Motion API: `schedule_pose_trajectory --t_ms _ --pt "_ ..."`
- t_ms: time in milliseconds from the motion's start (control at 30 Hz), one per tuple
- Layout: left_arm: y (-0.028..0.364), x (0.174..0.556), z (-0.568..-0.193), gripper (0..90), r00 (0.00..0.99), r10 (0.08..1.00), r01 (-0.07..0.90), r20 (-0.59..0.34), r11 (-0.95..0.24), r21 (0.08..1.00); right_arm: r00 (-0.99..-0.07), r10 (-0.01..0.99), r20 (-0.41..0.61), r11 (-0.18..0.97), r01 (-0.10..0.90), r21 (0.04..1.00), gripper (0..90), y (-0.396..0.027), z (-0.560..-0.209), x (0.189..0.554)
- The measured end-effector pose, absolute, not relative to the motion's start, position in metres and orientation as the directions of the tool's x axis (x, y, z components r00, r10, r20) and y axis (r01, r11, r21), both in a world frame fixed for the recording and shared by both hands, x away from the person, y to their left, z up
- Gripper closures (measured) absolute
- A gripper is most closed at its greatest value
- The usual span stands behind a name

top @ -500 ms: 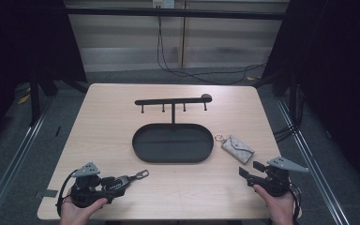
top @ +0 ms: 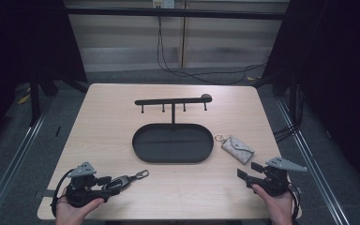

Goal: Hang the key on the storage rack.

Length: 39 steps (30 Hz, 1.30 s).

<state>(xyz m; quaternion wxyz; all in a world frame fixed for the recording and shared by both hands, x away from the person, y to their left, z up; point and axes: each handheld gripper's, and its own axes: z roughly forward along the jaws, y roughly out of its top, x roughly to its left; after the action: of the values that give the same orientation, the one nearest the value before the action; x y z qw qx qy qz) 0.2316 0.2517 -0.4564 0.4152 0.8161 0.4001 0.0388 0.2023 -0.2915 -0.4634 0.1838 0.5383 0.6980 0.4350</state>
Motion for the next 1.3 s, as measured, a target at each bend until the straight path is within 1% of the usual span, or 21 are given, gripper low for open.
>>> schedule_pose_trajectory --t_ms 67,133,200,233,267,300,367,467,533,600,700,733,800,900,1000,1100,1133,1200,1233,1300 --pt "0.251 0.233 -0.453 40.3 0.675 0.688 0.619 -0.266 -0.332 0.712 -0.354 0.909 0.22 0.036 0.591 0.806 31.6 -0.292 -0.463 0.202" --pt "0.248 0.235 -0.449 45.9 0.683 0.686 0.606 -0.249 -0.342 0.718 -0.357 0.909 0.216 0.04 0.589 0.807 31.5 -0.292 -0.462 0.2" --pt "0.247 0.235 -0.448 47.3 0.683 0.685 0.607 -0.253 -0.34 0.718 -0.356 0.91 0.213 0.04 0.586 0.809 31.6 -0.292 -0.462 0.199" --pt "0.245 0.234 -0.445 54.6 0.694 0.667 0.608 -0.272 -0.34 0.717 -0.356 0.91 0.215 0.039 0.587 0.809 31.6 -0.292 -0.462 0.199" --pt "0.245 0.234 -0.445 56.0 0.694 0.667 0.608 -0.272 -0.34 0.717 -0.356 0.91 0.212 0.041 0.587 0.809 31.6 -0.292 -0.462 0.199" --pt "0.242 0.233 -0.444 56.0 0.687 0.667 0.621 -0.288 -0.334 0.709 -0.356 0.91 0.212 0.041 0.587 0.809 31.6 -0.292 -0.462 0.199" --pt "0.236 0.233 -0.441 56.0 0.7 0.664 0.606 -0.263 -0.357 0.711 -0.353 0.909 0.221 0.034 0.591 0.806 30.1 -0.292 -0.463 0.201" --pt "0.231 0.236 -0.438 56.8 0.707 0.66 0.609 -0.254 -0.387 0.692 -0.35 0.91 0.222 0.032 0.593 0.805 28.8 -0.292 -0.463 0.201" --pt "0.227 0.243 -0.435 59.5 0.71 0.656 0.623 -0.255 -0.417 0.662 -0.35 0.909 0.225 0.027 0.59 0.807 28.8 -0.292 -0.463 0.2" --pt "0.226 0.244 -0.434 64.7 0.716 0.648 0.626 -0.259 -0.433 0.648 -0.353 0.908 0.224 0.03 0.589 0.808 28.8 -0.292 -0.463 0.2" --pt "0.223 0.249 -0.428 65.9 0.728 0.64 0.621 -0.247 -0.462 0.633 -0.355 0.907 0.226 0.031 0.591 0.806 28.8 -0.292 -0.463 0.2" --pt "0.222 0.254 -0.426 66.0 0.731 0.625 0.629 -0.273 -0.464 0.623 -0.357 0.906 0.227 0.032 0.593 0.805 28.2 -0.292 -0.463 0.201" --pt "0.222 0.257 -0.425 65.2 0.734 0.623 0.627 -0.269 -0.472 0.62 -0.353 0.907 0.231 0.026 0.594 0.804 27.6 -0.292 -0.463 0.201" --pt "0.22 0.262 -0.423 65.9 0.718 0.639 0.644 -0.276 -0.46 0.611 -0.351 0.906 0.236 0.022 0.596 0.803 26.8 -0.293 -0.464 0.201" --pt "0.216 0.268 -0.419 68.4 0.717 0.64 0.649 -0.276 -0.468 0.6 -0.353 0.907 0.231 0.029 0.599 0.8 25.9 -0.292 -0.465 0.202" --pt "0.211 0.273 -0.417 67.9 0.723 0.634 0.647 -0.274 -0.482 0.59 -0.361 0.903 0.232 0.036 0.602 0.798 25.5 -0.29 -0.465 0.202" --pt "0.208 0.276 -0.415 65.3 0.727 0.628 0.647 -0.279 -0.489 0.585 -0.361 0.903 0.233 0.034 0.601 0.798 24.4 -0.291 -0.465 0.202" --pt "0.207 0.278 -0.414 65.2 0.733 0.621 0.644 -0.277 -0.504 0.575 -0.357 0.903 0.239 0.028 0.604 0.796 24.1 -0.291 -0.465 0.202" --pt "0.204 0.28 -0.414 66.3 0.745 0.616 0.635 -0.257 -0.534 0.558 -0.357 0.903 0.24 0.028 0.605 0.795 24.1 -0.292 -0.465 0.203" --pt "0.202 0.282 -0.415 67.0 0.749 0.617 0.631 -0.243 -0.551 0.546 -0.357 0.903 0.239 0.029 0.606 0.795 24.4 -0.292 -0.465 0.203"
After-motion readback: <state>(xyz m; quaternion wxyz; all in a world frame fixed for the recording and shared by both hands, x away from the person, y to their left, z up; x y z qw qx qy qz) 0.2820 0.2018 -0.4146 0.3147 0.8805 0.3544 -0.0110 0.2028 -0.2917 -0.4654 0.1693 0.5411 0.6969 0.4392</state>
